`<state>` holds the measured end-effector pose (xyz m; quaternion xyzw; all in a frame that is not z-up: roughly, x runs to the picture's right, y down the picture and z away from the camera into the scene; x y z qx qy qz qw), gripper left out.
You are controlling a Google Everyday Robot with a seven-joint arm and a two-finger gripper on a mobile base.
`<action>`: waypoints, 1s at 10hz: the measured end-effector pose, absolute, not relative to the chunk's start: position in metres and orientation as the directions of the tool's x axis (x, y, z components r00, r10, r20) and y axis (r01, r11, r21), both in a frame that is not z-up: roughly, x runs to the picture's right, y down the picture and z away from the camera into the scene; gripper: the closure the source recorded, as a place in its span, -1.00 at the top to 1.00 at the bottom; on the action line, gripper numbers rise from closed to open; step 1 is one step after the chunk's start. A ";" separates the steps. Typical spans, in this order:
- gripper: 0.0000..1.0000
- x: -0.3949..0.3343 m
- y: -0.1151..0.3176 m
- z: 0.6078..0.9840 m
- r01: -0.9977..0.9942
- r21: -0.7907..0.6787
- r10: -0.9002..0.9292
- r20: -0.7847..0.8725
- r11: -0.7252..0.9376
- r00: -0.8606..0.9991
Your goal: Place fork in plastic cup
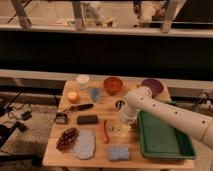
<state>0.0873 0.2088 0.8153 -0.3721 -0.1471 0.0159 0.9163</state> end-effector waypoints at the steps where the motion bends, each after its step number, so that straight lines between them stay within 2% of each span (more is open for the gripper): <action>1: 0.60 0.088 0.213 0.819 0.077 -0.693 0.146 0.257 0.716 0.955; 10: 0.60 0.089 0.221 0.822 0.090 -0.694 0.135 0.262 0.714 0.956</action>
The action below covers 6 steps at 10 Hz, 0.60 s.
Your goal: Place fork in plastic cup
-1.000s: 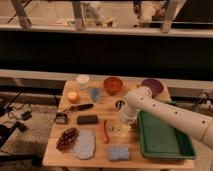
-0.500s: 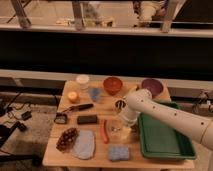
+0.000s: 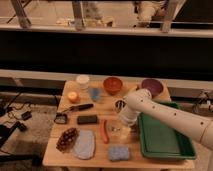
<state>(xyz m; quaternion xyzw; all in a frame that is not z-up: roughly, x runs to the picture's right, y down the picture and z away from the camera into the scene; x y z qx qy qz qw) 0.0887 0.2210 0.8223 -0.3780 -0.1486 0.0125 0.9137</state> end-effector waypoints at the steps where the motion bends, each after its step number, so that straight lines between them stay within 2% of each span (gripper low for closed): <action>1: 0.60 0.088 0.221 0.822 0.090 -0.695 0.136 0.263 0.714 0.955; 6: 0.60 0.102 0.220 0.834 0.055 -0.684 0.173 0.260 0.727 0.950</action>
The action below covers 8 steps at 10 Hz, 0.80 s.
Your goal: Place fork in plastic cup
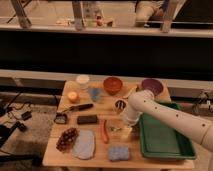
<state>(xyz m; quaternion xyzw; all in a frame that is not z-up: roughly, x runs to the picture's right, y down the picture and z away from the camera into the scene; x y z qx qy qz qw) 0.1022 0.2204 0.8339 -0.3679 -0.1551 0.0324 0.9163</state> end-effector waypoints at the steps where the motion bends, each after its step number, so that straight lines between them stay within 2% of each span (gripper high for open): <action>1: 0.60 0.106 0.217 0.833 0.046 -0.675 0.179 0.259 0.736 0.949; 8: 0.60 0.109 0.219 0.833 0.042 -0.666 0.199 0.282 0.745 0.938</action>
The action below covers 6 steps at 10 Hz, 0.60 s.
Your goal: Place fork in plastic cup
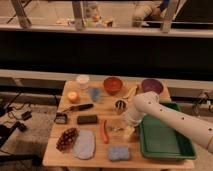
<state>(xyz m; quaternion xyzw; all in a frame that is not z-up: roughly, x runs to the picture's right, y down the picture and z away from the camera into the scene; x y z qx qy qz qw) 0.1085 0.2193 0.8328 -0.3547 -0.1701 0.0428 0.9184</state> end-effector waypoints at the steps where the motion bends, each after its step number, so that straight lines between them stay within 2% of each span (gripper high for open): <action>1: 0.60 0.108 0.223 0.836 0.048 -0.673 0.201 0.287 0.738 0.937; 6: 0.60 0.108 0.230 0.840 0.065 -0.686 0.204 0.304 0.725 0.931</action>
